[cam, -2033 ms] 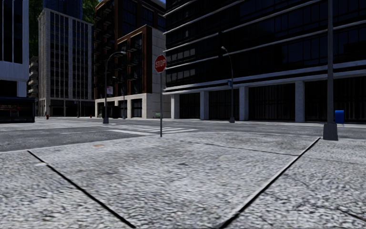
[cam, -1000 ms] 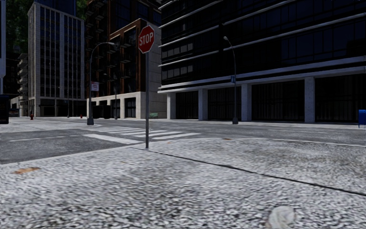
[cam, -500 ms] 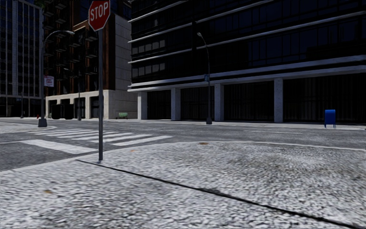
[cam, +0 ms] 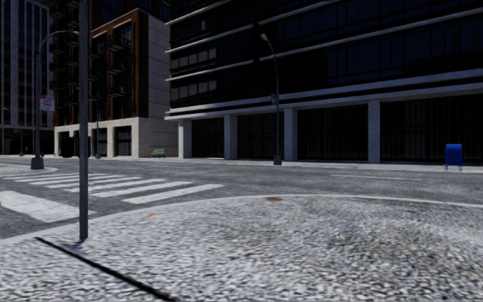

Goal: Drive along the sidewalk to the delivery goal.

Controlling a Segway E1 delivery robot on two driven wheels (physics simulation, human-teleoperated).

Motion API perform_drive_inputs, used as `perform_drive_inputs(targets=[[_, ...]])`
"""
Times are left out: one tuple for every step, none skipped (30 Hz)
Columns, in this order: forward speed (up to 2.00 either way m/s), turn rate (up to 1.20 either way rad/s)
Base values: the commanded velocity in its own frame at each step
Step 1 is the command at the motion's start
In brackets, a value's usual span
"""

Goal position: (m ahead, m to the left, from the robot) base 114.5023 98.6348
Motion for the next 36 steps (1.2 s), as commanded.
perform_drive_inputs(targets=[[1.96,0.00],[1.96,0.00],[1.96,0.00],[1.96,0.00],[1.96,0.00],[1.96,0.00],[1.96,0.00],[1.96,0.00],[1.96,0.00],[1.96,0.15],[1.96,0.32],[1.96,0.38],[1.96,0.38],[1.96,0.39],[1.95,0.39],[1.95,0.39],[1.95,0.39],[1.95,0.39],[1.95,0.39],[1.95,0.39],[1.95,0.39],[1.95,0.39],[1.95,0.39],[1.95,0.39],[1.95,0.39],[1.95,0.39],[1.95,0.39],[1.95,0.39],[1.95,0.39],[1.95,0.39],[1.95,0.39],[1.95,0.39],[1.95,0.39],[1.95,0.56],[1.95,0.57],[1.95,0.58]])
